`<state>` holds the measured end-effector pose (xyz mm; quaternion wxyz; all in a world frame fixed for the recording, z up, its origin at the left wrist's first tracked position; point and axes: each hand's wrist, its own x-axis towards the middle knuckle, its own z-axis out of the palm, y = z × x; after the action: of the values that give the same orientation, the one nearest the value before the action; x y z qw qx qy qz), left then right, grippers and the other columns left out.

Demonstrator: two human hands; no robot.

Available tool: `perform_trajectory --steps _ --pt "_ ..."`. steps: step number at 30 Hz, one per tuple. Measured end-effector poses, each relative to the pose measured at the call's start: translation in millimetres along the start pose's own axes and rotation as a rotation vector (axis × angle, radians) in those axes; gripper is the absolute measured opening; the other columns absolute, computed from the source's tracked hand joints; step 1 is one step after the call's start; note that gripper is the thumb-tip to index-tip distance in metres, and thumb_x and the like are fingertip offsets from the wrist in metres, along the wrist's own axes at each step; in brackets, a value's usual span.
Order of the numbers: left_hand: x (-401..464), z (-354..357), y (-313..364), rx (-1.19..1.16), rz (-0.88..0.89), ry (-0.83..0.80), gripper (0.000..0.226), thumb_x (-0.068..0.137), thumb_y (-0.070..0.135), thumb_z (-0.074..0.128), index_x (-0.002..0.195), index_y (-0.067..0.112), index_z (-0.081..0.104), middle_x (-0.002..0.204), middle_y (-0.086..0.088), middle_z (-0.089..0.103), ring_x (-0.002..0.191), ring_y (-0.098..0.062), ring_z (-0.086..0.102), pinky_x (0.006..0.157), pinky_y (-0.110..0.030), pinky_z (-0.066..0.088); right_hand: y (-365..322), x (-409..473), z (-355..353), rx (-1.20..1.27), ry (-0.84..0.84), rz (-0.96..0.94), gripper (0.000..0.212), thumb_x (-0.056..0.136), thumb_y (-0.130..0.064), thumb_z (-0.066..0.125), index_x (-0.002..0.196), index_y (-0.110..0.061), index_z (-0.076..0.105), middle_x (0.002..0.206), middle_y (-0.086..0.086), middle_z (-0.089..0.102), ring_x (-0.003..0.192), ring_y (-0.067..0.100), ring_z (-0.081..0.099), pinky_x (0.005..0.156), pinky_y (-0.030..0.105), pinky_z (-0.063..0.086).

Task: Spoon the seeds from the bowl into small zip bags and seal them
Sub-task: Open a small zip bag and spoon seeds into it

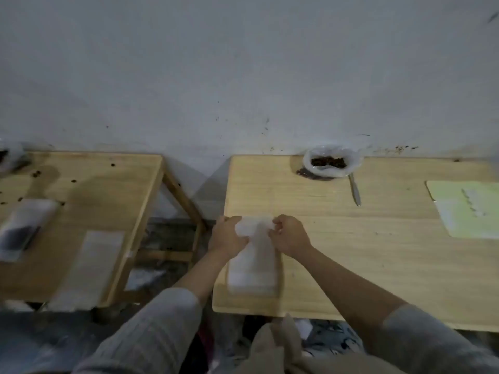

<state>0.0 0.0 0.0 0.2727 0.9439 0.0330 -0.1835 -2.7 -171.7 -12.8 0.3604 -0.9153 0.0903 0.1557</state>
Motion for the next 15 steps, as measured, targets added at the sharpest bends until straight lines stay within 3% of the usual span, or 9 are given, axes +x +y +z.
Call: perform_trajectory --steps 4,15 --pt "-1 8 -5 0.056 -0.026 0.02 0.062 0.082 0.036 0.07 0.137 0.022 0.046 0.14 -0.003 0.035 0.122 -0.023 0.043 0.092 -0.028 0.042 -2 -2 9 0.008 -0.025 0.053 0.039 0.084 -0.025 0.064 0.118 -0.006 0.059 0.107 0.016 0.063 0.093 0.027 0.062 0.085 0.032 0.051" --pt "-1 18 -10 -0.029 -0.014 0.076 0.064 0.075 0.03 0.076 0.133 0.02 0.051 0.137 -0.004 0.038 0.12 -0.024 0.043 0.102 -0.029 0.036 -4 1 21 0.167 0.115 0.188 0.042 0.077 -0.023 0.073 0.113 -0.007 0.058 0.107 0.011 0.061 0.095 0.025 0.061 0.082 0.032 0.05"
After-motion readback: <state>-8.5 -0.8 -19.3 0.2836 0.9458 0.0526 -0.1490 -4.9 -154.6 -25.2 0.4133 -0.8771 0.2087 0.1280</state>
